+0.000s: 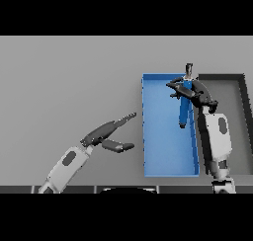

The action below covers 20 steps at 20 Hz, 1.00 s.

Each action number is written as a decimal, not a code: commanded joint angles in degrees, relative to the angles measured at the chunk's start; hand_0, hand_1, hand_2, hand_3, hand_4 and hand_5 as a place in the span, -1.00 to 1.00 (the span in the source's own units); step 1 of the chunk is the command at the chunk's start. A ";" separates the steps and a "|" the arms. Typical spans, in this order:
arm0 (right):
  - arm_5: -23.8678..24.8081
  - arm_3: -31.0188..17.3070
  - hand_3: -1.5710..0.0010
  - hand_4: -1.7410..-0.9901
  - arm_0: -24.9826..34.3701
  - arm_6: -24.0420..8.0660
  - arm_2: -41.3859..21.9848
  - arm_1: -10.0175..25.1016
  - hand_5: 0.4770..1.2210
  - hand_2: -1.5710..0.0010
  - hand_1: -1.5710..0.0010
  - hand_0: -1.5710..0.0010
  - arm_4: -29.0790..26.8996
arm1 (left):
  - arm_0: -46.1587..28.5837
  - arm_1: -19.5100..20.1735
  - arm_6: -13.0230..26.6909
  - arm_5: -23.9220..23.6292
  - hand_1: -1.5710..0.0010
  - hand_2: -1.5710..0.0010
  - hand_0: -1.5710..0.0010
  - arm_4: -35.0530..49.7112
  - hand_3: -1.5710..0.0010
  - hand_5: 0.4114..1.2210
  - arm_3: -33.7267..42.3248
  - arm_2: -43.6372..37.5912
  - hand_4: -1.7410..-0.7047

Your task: Pick up the blue pipe and place it into the blue bin.

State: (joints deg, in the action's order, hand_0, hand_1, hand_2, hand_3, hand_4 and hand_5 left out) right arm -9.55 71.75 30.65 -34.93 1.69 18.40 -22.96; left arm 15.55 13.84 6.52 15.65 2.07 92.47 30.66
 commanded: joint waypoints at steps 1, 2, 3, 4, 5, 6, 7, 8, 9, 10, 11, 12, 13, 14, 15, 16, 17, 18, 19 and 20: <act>1.11 -0.38 -0.09 -0.71 -0.72 -0.01 -2.43 1.37 1.00 -1.00 -1.00 -1.00 -0.45 | -0.60 0.01 -0.64 0.32 1.00 1.00 1.00 -0.21 1.00 -0.85 0.03 0.55 0.76; 2.61 -0.65 0.12 -0.77 -1.42 -0.01 -5.60 2.58 0.96 -1.00 -1.00 -1.00 -1.82 | -0.61 -0.20 -0.43 0.08 1.00 1.00 1.00 -0.47 1.00 -0.84 0.03 0.70 0.77; 4.35 -1.72 -0.11 -0.67 -1.75 -0.01 -8.58 4.55 0.93 -1.00 -1.00 -1.00 -3.46 | -1.01 -0.12 -0.69 -0.32 1.00 1.00 1.00 -1.05 1.00 -0.84 0.08 0.87 0.77; 7.04 -2.54 -0.29 -0.58 -2.03 -0.01 -12.13 6.06 0.94 -1.00 -1.00 -1.00 -6.33 | -0.90 0.03 -0.51 -0.18 1.00 1.00 1.00 -0.10 1.00 -0.85 1.00 0.41 0.76; 10.26 -3.37 -0.03 -0.45 -2.12 0.27 -15.54 7.61 0.92 -0.70 -0.76 -0.86 -10.08 | -1.17 0.03 -0.46 -0.16 1.00 1.00 1.00 -0.27 1.00 -0.85 0.92 0.68 0.76; 11.77 -5.42 0.18 -0.30 -0.74 -0.01 -19.31 9.50 0.88 -0.36 -0.41 -0.49 -14.54 | -1.04 -0.20 0.10 -0.19 1.00 1.00 1.00 -0.31 1.00 -0.84 1.06 0.88 0.76; 13.24 -7.16 0.34 -0.10 0.67 -0.01 -22.91 11.19 0.83 -0.09 -0.13 -0.19 -19.11 | -0.55 -0.19 0.40 -0.01 1.00 1.00 1.00 -0.38 1.00 -0.84 0.70 0.83 0.76; 14.67 -7.79 0.47 0.06 1.71 -0.01 -26.49 13.08 0.87 0.13 0.10 0.05 -23.36 | -0.53 -0.33 0.18 -0.08 1.00 1.00 1.00 -0.53 1.00 -0.84 0.80 0.98 0.76; 14.96 -8.38 0.58 0.17 2.92 0.00 -28.92 14.40 0.89 0.30 0.28 0.24 -26.10 | -1.04 -0.01 -0.10 -0.07 1.00 1.00 1.00 -0.74 1.00 -0.84 0.36 0.92 0.76; 13.51 -6.95 0.66 0.27 3.72 0.00 -30.90 15.92 0.78 0.44 0.42 0.39 -26.58 | -0.58 -0.53 0.13 -0.41 1.00 1.00 1.00 -1.24 1.00 -0.84 -0.35 1.02 0.77; 12.02 -4.85 0.73 0.35 3.34 1.07 -32.20 16.92 0.65 0.56 0.54 0.51 -25.33 | -0.91 -0.36 -0.76 -0.27 1.00 1.00 1.00 -0.74 1.00 -0.84 0.30 0.87 0.76; 11.18 -3.02 0.78 0.40 3.38 1.76 -33.88 18.62 0.52 0.64 0.63 0.61 -23.72 | -1.07 -0.33 -1.30 -0.10 1.00 1.00 1.00 -0.48 1.00 -0.84 -0.19 0.71 0.76; 10.52 -1.79 0.83 0.43 3.79 1.51 -35.40 19.85 0.41 0.72 0.70 0.69 -22.35 | -0.70 -0.63 -1.02 -0.38 1.00 1.00 1.00 -0.69 1.00 -0.84 -0.60 0.65 0.76; 10.43 -1.39 0.86 0.44 3.76 0.39 -36.04 20.18 0.32 0.77 0.76 0.75 -21.71 | -0.24 -1.06 -0.45 -0.52 1.00 1.00 1.00 -0.87 1.00 -0.84 -0.74 0.84 0.76; 10.48 -0.62 0.89 0.45 3.83 -0.02 -37.06 20.81 0.23 0.82 0.81 0.80 -21.09 | -1.32 -0.53 -1.31 -0.48 1.00 1.00 1.00 -0.84 1.00 -0.85 0.37 1.08 0.76; 9.93 -0.50 0.91 0.46 4.28 -0.02 -37.91 21.46 0.15 0.85 0.85 0.80 -21.37 | -1.61 -0.21 -1.49 -0.39 1.00 1.00 1.00 -0.57 1.00 -0.85 1.43 1.12 0.76; 10.22 -0.45 0.93 0.47 4.74 -0.02 -38.68 22.03 0.08 0.88 0.88 0.84 -21.93 | -1.38 0.13 -0.80 -0.42 1.00 1.00 1.00 -0.55 1.00 -0.85 1.32 0.85 0.76; 10.84 -0.31 0.94 0.47 4.67 0.14 -39.00 21.48 0.03 0.91 0.90 0.87 -21.62 | -1.08 -0.06 0.01 -0.52 1.00 1.00 1.00 -0.34 1.00 -0.85 0.93 0.60 0.75; 11.33 -0.22 0.95 0.45 4.51 0.20 -39.08 21.47 -0.03 0.93 0.92 0.90 -21.40 | -1.10 0.23 -0.12 -0.31 1.00 1.00 1.00 -0.19 1.00 -0.85 0.94 0.46 0.76; 11.96 -0.28 0.96 0.47 4.73 -0.02 -39.19 21.54 -0.08 0.94 0.94 0.92 -21.53 | -1.59 0.08 -0.51 -0.44 1.00 1.00 1.00 -0.44 1.00 -0.85 1.86 1.03 0.76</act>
State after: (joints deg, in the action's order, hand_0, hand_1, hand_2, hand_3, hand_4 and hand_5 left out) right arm 2.42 71.46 35.39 -34.92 -37.50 39.95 -44.48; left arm 13.96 13.92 5.92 15.21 1.63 94.34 31.69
